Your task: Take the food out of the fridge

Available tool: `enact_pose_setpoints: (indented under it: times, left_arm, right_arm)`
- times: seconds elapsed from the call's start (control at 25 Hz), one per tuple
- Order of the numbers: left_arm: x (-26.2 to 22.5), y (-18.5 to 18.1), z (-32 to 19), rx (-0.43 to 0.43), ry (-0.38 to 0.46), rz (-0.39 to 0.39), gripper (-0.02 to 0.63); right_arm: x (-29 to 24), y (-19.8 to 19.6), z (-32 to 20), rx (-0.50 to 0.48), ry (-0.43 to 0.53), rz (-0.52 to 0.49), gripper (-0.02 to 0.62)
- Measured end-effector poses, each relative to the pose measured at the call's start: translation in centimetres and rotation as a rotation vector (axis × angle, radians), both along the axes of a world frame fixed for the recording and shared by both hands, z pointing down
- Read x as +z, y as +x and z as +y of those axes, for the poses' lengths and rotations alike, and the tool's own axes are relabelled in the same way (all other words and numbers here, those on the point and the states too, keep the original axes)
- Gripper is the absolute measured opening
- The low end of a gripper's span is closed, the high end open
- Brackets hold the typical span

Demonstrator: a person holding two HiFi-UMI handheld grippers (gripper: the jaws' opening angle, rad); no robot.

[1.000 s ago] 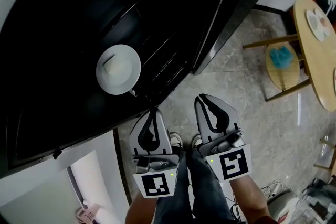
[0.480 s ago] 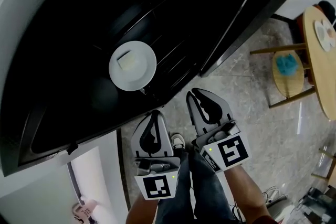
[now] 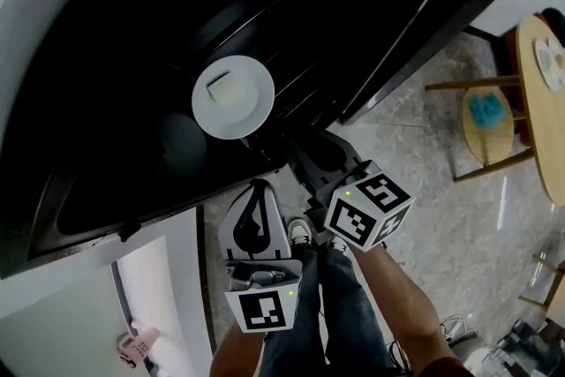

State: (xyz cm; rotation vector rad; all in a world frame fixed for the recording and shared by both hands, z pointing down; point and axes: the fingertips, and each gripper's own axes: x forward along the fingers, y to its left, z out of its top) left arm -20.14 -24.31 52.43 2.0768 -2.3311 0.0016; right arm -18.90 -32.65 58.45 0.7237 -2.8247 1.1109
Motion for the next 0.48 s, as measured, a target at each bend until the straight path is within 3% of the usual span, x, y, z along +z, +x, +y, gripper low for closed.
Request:
enact_pose_setpoints:
  times: [0.48]
  left_arm:
    - [-0.3,-1.2,1.2,-0.03,0.004,-0.001,0.014]
  right_arm:
    - [1.8,-3.3,0.0,-0.02,-0.152,-0.056,0.117]
